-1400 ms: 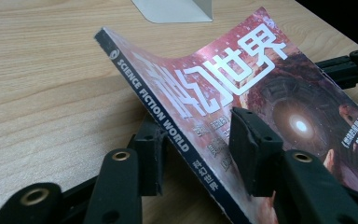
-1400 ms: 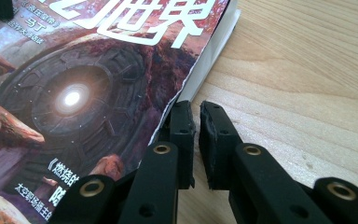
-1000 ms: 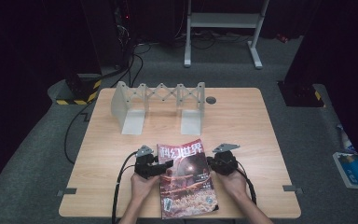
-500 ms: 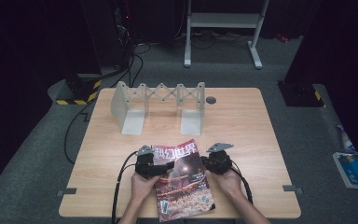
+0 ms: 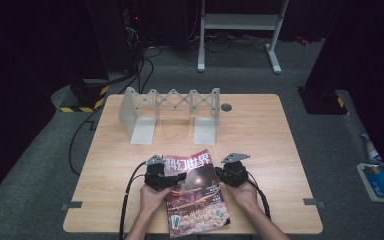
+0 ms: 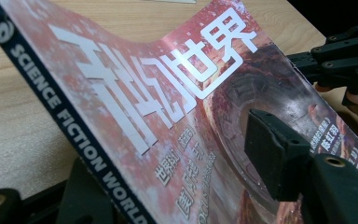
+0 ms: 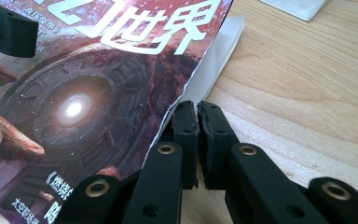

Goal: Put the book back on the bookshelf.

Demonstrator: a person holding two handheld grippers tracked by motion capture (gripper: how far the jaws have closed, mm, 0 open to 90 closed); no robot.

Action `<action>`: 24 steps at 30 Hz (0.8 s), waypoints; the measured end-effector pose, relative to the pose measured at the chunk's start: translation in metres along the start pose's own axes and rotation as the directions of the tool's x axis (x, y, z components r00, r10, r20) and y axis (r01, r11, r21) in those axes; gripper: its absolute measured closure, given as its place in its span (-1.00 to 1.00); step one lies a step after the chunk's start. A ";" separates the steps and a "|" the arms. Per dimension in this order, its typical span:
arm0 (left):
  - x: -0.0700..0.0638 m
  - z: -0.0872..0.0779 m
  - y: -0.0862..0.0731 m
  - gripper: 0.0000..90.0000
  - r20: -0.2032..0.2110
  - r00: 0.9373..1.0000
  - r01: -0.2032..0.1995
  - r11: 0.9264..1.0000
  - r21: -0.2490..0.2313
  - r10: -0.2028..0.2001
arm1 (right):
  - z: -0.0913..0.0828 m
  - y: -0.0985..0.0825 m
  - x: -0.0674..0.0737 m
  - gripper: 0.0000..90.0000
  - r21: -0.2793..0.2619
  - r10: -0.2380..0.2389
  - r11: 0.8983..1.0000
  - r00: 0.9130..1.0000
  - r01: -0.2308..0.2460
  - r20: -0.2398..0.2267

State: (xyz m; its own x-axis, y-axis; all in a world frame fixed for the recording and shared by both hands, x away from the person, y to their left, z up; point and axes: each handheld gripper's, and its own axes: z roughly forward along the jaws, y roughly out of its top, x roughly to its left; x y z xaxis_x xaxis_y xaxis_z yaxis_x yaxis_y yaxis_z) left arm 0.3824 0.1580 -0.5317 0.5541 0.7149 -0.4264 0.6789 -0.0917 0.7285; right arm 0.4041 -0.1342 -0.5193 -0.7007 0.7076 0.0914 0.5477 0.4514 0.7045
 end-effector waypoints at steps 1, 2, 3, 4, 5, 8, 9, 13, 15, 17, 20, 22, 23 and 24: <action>0.000 0.000 0.000 -0.03 0.001 1.000 0.002 1.000 0.004 -0.002 | 0.000 0.000 0.000 0.91 -0.001 0.002 1.000 1.000 -0.002 -0.001; 0.000 0.000 0.001 -0.02 -0.001 1.000 0.006 1.000 0.006 -0.006 | 0.000 0.000 0.000 0.92 -0.003 0.003 1.000 1.000 -0.003 -0.003; 0.000 0.000 0.001 0.01 0.000 1.000 0.022 1.000 0.010 -0.022 | 0.000 0.000 0.000 0.93 -0.002 0.003 1.000 1.000 -0.003 -0.006; 0.000 0.000 0.001 0.07 -0.003 1.000 0.027 1.000 0.012 -0.026 | 0.000 0.000 0.000 0.94 -0.002 0.000 1.000 1.000 0.000 -0.008; -0.001 0.000 0.002 0.09 -0.013 0.999 0.031 0.999 0.013 -0.031 | 0.000 0.000 -0.001 0.93 -0.001 -0.001 1.000 1.000 0.001 -0.008; -0.002 0.000 0.002 0.18 -0.031 0.999 0.036 0.999 0.019 -0.035 | 0.000 -0.001 -0.001 0.92 -0.003 0.009 1.000 1.000 -0.009 -0.010; -0.002 -0.001 0.003 0.23 -0.033 0.999 0.043 0.999 0.016 -0.043 | 0.000 -0.001 -0.001 0.90 -0.006 0.005 1.000 1.000 -0.005 -0.010; -0.004 -0.001 0.006 0.36 -0.060 0.997 0.055 0.998 0.031 -0.053 | -0.002 -0.004 -0.001 0.87 -0.018 0.016 1.000 1.000 -0.017 -0.012; -0.008 -0.001 0.010 0.40 -0.070 0.997 0.044 0.998 0.038 -0.041 | -0.002 -0.006 -0.001 0.86 -0.027 0.014 1.000 1.000 -0.015 -0.014; -0.012 -0.002 0.014 0.47 -0.082 0.996 0.022 0.999 0.046 -0.018 | -0.003 -0.007 -0.002 0.84 -0.030 0.010 0.999 1.000 -0.011 -0.015; -0.016 -0.003 0.018 0.56 -0.083 0.996 0.014 0.999 0.043 -0.011 | -0.005 -0.010 -0.003 0.80 -0.035 0.019 0.999 1.000 -0.020 -0.018; -0.018 -0.003 0.020 0.60 -0.081 0.997 0.018 0.998 0.054 -0.014 | -0.006 -0.012 -0.003 0.78 -0.041 0.023 0.999 0.999 -0.024 -0.023; -0.018 -0.004 0.021 0.62 -0.081 0.997 0.016 0.998 0.060 -0.011 | -0.007 -0.013 -0.003 0.77 -0.045 0.024 0.999 0.999 -0.026 -0.025; -0.019 -0.004 0.022 0.64 -0.079 0.997 0.017 0.998 0.061 -0.013 | -0.008 -0.014 -0.003 0.76 -0.046 0.023 0.999 0.999 -0.024 -0.028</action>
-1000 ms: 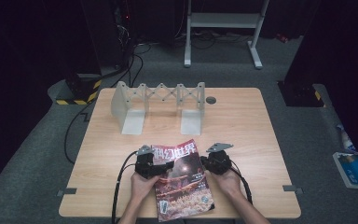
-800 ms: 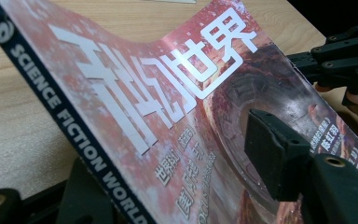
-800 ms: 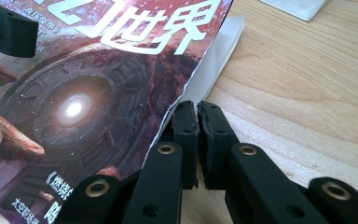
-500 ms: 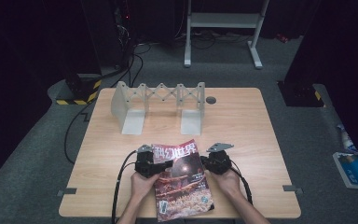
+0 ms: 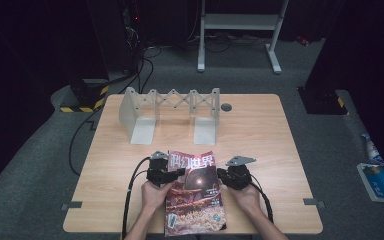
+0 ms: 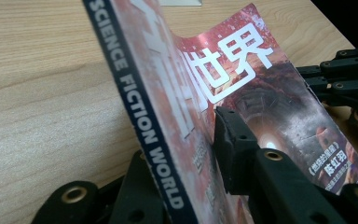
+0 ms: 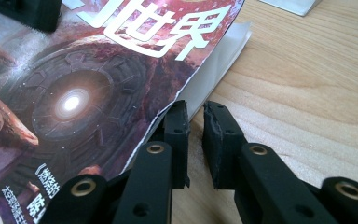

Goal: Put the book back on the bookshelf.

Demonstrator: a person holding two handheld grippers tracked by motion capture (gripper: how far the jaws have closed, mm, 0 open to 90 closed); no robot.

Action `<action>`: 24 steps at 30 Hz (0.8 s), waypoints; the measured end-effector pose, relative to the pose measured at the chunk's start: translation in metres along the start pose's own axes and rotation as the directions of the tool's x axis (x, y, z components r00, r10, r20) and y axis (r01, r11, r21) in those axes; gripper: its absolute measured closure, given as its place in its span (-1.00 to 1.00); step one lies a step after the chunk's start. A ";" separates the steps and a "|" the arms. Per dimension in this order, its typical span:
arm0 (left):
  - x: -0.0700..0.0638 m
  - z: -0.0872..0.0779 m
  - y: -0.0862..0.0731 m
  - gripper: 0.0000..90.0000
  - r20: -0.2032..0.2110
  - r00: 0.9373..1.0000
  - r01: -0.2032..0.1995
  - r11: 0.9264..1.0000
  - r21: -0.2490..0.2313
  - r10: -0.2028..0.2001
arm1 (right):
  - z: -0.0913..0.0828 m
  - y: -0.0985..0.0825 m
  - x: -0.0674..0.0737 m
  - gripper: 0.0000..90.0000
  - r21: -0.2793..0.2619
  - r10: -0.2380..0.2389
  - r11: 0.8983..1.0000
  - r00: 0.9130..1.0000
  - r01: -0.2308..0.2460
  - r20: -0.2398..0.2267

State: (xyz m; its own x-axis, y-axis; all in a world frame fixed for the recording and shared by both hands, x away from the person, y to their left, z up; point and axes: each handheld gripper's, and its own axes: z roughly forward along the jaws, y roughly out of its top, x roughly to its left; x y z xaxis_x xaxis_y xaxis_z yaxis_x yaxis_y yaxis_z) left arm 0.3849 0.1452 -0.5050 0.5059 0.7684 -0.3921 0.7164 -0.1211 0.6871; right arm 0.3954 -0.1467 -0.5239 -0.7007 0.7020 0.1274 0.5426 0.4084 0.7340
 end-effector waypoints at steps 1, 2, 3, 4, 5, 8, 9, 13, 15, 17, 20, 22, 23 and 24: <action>-0.002 -0.001 0.001 0.67 0.002 1.000 -0.003 1.000 -0.002 0.003 | 0.000 -0.001 0.000 0.74 -0.003 0.000 1.000 1.000 0.000 -0.002; -0.003 -0.002 0.003 0.70 0.001 1.000 -0.014 1.000 -0.001 0.014 | -0.001 -0.001 0.000 0.71 -0.002 0.000 1.000 1.000 0.000 -0.003; -0.006 -0.004 0.004 0.71 0.000 1.000 -0.018 1.000 0.003 0.018 | -0.002 -0.002 0.000 0.68 -0.003 -0.002 1.000 1.000 0.002 -0.003; -0.008 -0.005 0.006 0.73 0.002 1.000 -0.021 1.000 0.000 0.021 | -0.002 -0.003 0.000 0.61 -0.008 -0.001 1.000 1.000 0.001 -0.004; -0.008 -0.006 0.006 0.74 0.007 1.000 -0.018 1.000 0.000 0.018 | -0.003 -0.004 -0.001 0.56 -0.012 0.000 1.000 1.000 0.000 -0.004; -0.010 -0.009 0.009 0.76 0.030 0.999 -0.020 1.000 0.010 0.019 | -0.007 -0.007 -0.004 0.37 -0.017 0.011 1.000 1.000 -0.011 -0.006; -0.011 -0.010 0.011 0.77 0.041 0.999 -0.019 1.000 0.011 0.019 | -0.009 -0.008 -0.005 0.33 -0.018 0.003 1.000 1.000 -0.003 0.003; -0.014 -0.015 0.016 0.81 0.076 0.997 -0.024 1.000 0.014 0.022 | -0.023 -0.019 -0.014 0.23 -0.031 -0.008 0.999 0.999 0.009 0.053; -0.015 -0.017 0.018 0.84 0.101 0.995 -0.012 1.000 0.010 0.011 | -0.031 -0.024 -0.020 0.20 -0.044 0.005 0.999 0.997 -0.001 0.080; -0.017 -0.017 0.020 0.85 0.117 0.993 -0.012 1.000 0.015 0.011 | -0.039 -0.027 -0.027 0.17 -0.052 0.023 0.998 0.994 -0.018 0.103; -0.022 -0.019 0.024 0.86 0.128 0.991 -0.031 0.999 0.016 0.029 | -0.049 -0.032 -0.035 0.14 -0.061 0.026 0.998 0.990 -0.018 0.135; -0.025 -0.020 0.026 0.86 0.138 0.990 -0.041 0.999 0.014 0.039 | -0.053 -0.035 -0.040 0.13 -0.060 0.029 0.998 0.988 -0.020 0.149; -0.027 -0.021 0.027 0.86 0.147 0.988 -0.040 0.999 0.011 0.038 | -0.054 -0.036 -0.041 0.13 -0.057 0.030 0.998 0.987 -0.021 0.156; -0.027 -0.022 0.028 0.86 0.153 0.987 -0.041 0.999 0.009 0.039 | -0.055 -0.039 -0.043 0.13 -0.057 0.032 0.998 0.985 -0.022 0.168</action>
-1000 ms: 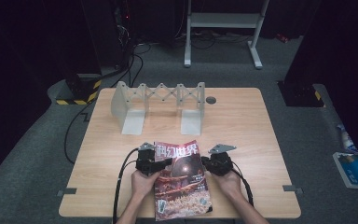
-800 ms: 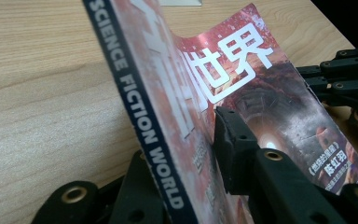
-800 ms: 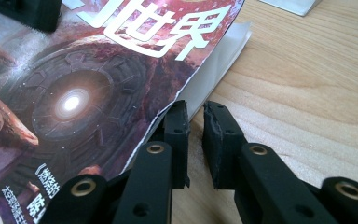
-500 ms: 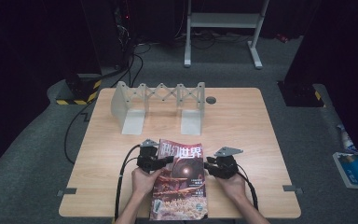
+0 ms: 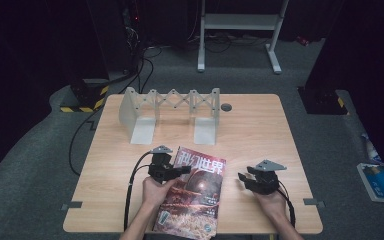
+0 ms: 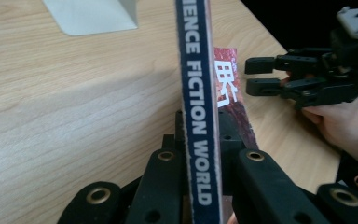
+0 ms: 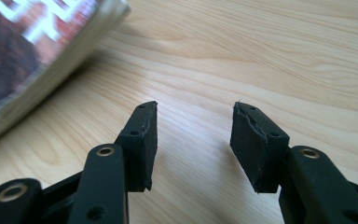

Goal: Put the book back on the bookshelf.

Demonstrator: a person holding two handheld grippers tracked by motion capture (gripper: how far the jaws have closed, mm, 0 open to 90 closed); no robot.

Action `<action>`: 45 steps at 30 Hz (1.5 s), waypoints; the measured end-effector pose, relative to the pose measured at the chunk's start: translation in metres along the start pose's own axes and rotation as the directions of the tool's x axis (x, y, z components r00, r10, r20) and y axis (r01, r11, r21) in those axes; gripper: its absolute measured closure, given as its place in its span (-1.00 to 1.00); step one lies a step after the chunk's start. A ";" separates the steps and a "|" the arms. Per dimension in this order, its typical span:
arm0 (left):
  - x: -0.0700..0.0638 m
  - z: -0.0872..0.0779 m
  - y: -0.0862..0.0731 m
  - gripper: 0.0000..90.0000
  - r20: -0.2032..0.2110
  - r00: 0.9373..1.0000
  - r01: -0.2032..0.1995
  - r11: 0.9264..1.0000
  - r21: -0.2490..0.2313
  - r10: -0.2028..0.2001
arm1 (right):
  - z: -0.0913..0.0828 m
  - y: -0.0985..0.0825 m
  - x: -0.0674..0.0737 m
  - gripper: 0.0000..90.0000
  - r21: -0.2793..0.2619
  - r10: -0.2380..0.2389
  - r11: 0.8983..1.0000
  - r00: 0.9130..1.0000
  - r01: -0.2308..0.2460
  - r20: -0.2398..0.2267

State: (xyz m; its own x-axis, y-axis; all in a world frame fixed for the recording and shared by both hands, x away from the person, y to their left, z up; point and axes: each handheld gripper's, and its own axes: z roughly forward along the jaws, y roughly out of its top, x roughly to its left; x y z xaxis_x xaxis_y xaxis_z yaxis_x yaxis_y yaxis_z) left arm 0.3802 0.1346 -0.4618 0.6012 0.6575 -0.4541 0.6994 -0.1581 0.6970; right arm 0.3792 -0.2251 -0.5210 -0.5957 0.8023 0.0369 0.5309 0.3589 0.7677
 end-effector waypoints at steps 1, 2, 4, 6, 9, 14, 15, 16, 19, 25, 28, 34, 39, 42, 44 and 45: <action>-0.001 -0.001 0.001 0.86 0.006 1.000 0.001 1.000 -0.001 -0.001 | -0.001 -0.001 -0.002 0.13 0.002 -0.001 1.000 1.000 0.001 0.006; -0.002 -0.002 0.002 0.86 0.007 1.000 -0.004 1.000 -0.001 0.004 | -0.001 -0.003 -0.004 0.12 0.003 -0.001 1.000 1.000 0.001 0.014; -0.006 -0.004 0.004 0.86 0.010 1.000 -0.016 1.000 -0.001 0.016 | -0.002 -0.006 -0.005 0.10 0.001 -0.012 1.000 0.998 0.012 0.060; -0.010 -0.007 0.007 0.86 0.017 0.999 -0.027 1.000 0.000 0.027 | -0.001 -0.008 -0.004 0.08 -0.001 -0.039 0.999 0.994 0.039 0.097; -0.018 -0.012 0.013 0.86 0.029 0.998 -0.050 0.999 -0.004 0.051 | 0.001 -0.009 -0.003 0.05 -0.011 -0.047 0.999 0.993 0.048 0.107; -0.028 -0.016 0.022 0.86 0.049 0.995 -0.082 0.997 -0.003 0.082 | 0.003 -0.010 -0.006 0.00 -0.028 -0.013 0.999 0.996 0.016 0.093; -0.030 -0.017 0.024 0.86 0.051 0.995 -0.089 0.996 -0.001 0.089 | 0.003 -0.011 -0.006 -0.01 -0.029 -0.004 1.000 0.996 0.006 0.092; -0.033 -0.018 0.025 0.86 0.054 0.994 -0.098 0.995 0.000 0.098 | 0.003 -0.011 -0.006 -0.02 -0.031 -0.001 0.999 0.996 0.004 0.092; -0.040 -0.021 0.031 0.86 0.057 0.991 -0.121 0.993 0.008 0.121 | 0.004 -0.011 -0.006 -0.05 -0.039 -0.005 0.999 0.995 0.009 0.097; -0.050 -0.028 0.045 0.86 0.058 0.986 -0.155 0.988 0.011 0.154 | 0.003 -0.013 -0.003 -0.05 -0.052 -0.026 0.998 0.993 0.032 0.117; -0.053 -0.033 0.051 0.86 0.055 0.984 -0.173 0.985 0.015 0.172 | 0.003 -0.013 -0.003 -0.05 -0.053 -0.021 0.998 0.993 0.027 0.115; -0.060 -0.042 0.066 0.86 0.033 0.977 -0.211 0.977 0.018 0.210 | 0.003 -0.014 -0.002 -0.05 -0.053 -0.020 0.998 0.993 0.027 0.116; -0.063 -0.050 0.079 0.86 0.012 0.971 -0.238 0.971 0.032 0.237 | 0.003 -0.014 -0.002 -0.05 -0.054 -0.021 0.998 0.993 0.027 0.116; -0.064 -0.055 0.085 0.86 -0.010 0.967 -0.255 0.965 0.054 0.256 | 0.003 -0.014 -0.002 -0.05 -0.054 -0.024 0.998 0.993 0.031 0.115; -0.064 -0.057 0.089 0.86 -0.023 0.964 -0.264 0.962 0.069 0.267 | 0.003 -0.014 -0.002 -0.05 -0.054 -0.025 0.998 0.993 0.032 0.116; -0.065 -0.059 0.092 0.86 -0.031 0.962 -0.270 0.960 0.078 0.273 | 0.003 -0.014 -0.002 -0.05 -0.054 -0.025 0.998 0.993 0.032 0.116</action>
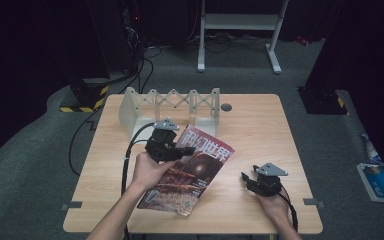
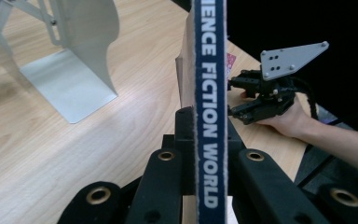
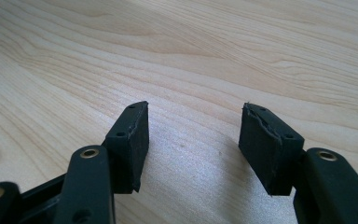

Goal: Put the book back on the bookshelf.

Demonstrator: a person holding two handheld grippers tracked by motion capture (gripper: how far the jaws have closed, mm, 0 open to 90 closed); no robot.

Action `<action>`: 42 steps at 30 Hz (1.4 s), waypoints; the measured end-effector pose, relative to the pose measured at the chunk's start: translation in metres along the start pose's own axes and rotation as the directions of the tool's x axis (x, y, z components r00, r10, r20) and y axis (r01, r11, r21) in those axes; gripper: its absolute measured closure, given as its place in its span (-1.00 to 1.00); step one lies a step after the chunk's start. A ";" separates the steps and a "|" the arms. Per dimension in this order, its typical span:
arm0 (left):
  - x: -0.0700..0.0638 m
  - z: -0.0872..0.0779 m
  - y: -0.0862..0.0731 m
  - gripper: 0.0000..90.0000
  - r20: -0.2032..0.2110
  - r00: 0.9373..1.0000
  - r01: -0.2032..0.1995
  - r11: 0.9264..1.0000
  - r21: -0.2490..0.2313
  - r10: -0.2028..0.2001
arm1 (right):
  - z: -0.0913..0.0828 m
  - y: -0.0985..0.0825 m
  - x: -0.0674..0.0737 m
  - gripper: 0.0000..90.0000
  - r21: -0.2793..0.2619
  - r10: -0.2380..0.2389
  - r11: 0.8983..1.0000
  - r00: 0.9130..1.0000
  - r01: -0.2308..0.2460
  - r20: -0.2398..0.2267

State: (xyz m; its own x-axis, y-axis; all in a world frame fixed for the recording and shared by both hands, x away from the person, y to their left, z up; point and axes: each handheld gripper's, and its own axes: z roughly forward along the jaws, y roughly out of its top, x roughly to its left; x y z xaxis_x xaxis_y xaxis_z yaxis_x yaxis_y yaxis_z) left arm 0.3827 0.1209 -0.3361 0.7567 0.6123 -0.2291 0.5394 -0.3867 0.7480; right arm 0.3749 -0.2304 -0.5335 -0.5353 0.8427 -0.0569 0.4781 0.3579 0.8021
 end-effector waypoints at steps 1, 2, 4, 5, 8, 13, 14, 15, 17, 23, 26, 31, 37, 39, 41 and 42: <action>0.000 -0.001 0.001 0.86 -0.004 1.000 -0.006 1.000 0.008 0.006 | 0.000 0.000 0.000 -0.05 0.000 0.000 1.000 1.000 0.000 0.000; 0.001 -0.002 0.003 0.86 -0.011 1.000 -0.010 1.000 0.016 0.010 | 0.000 0.000 0.000 -0.05 0.000 0.000 1.000 1.000 0.000 0.000; 0.002 -0.004 0.006 0.86 -0.025 0.999 -0.020 0.999 0.033 0.021 | 0.000 0.000 0.000 -0.05 0.000 0.002 1.000 1.000 -0.002 0.001; 0.002 -0.005 0.008 0.86 -0.031 0.999 -0.024 0.999 0.041 0.025 | 0.000 0.000 0.000 -0.05 0.000 0.002 1.000 1.000 -0.002 0.000; 0.003 -0.009 0.012 0.86 -0.047 0.998 -0.035 0.997 0.067 0.038 | 0.000 0.000 0.000 -0.05 0.001 0.003 1.000 1.000 -0.003 -0.001; 0.007 -0.013 0.017 0.86 -0.067 0.997 -0.043 0.994 0.099 0.050 | 0.000 0.000 0.000 -0.05 -0.001 -0.001 1.000 1.000 0.001 -0.001; 0.008 -0.014 0.018 0.86 -0.071 0.996 -0.042 0.993 0.110 0.050 | 0.000 0.000 0.000 -0.05 -0.001 -0.001 1.000 1.000 0.001 -0.001; 0.010 -0.015 0.019 0.86 -0.077 0.996 -0.039 0.993 0.114 0.048 | 0.000 0.000 0.000 -0.05 -0.001 -0.001 1.000 1.000 0.001 -0.001; 0.012 -0.016 0.020 0.86 -0.084 0.995 -0.037 0.991 0.128 0.048 | 0.000 0.000 0.000 -0.05 -0.001 -0.001 1.000 1.000 0.001 -0.001; 0.021 -0.023 0.025 0.86 -0.108 0.993 -0.025 0.988 0.154 0.042 | -0.001 0.000 0.001 -0.05 0.001 0.001 1.000 1.000 -0.001 -0.001; 0.025 -0.028 0.027 0.86 -0.124 0.992 -0.015 0.987 0.160 0.036 | -0.001 0.000 0.001 -0.05 0.001 0.001 1.000 1.000 -0.001 -0.002; 0.034 -0.033 0.030 0.85 -0.144 0.989 0.004 0.986 0.168 0.021 | 0.000 0.000 0.001 -0.05 0.000 0.000 1.000 1.000 0.000 -0.001; 0.045 -0.037 0.034 0.85 -0.173 0.985 0.033 0.982 0.187 0.000 | -0.001 0.000 0.001 -0.05 0.000 0.000 1.000 1.000 0.000 -0.001; 0.050 -0.038 0.035 0.85 -0.179 0.984 0.042 0.980 0.195 -0.007 | -0.001 0.000 0.001 -0.05 0.000 0.000 1.000 1.000 0.000 -0.001; 0.054 -0.039 0.036 0.85 -0.184 0.983 0.056 0.979 0.197 -0.020 | -0.001 0.000 0.001 -0.05 -0.001 -0.003 1.000 1.000 0.003 0.000; 0.056 -0.040 0.037 0.85 -0.187 0.982 0.059 0.978 0.199 -0.021 | -0.001 -0.001 0.001 -0.05 -0.001 -0.006 1.000 1.000 0.006 0.000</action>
State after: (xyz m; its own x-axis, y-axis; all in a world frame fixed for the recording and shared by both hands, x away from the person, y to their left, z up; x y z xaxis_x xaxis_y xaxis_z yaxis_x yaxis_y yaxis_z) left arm 0.4304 0.1687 -0.2963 0.6627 0.7386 -0.1239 0.6458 -0.4798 0.5940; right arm 0.3736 -0.2302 -0.5335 -0.5383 0.8405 -0.0616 0.4741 0.3625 0.8024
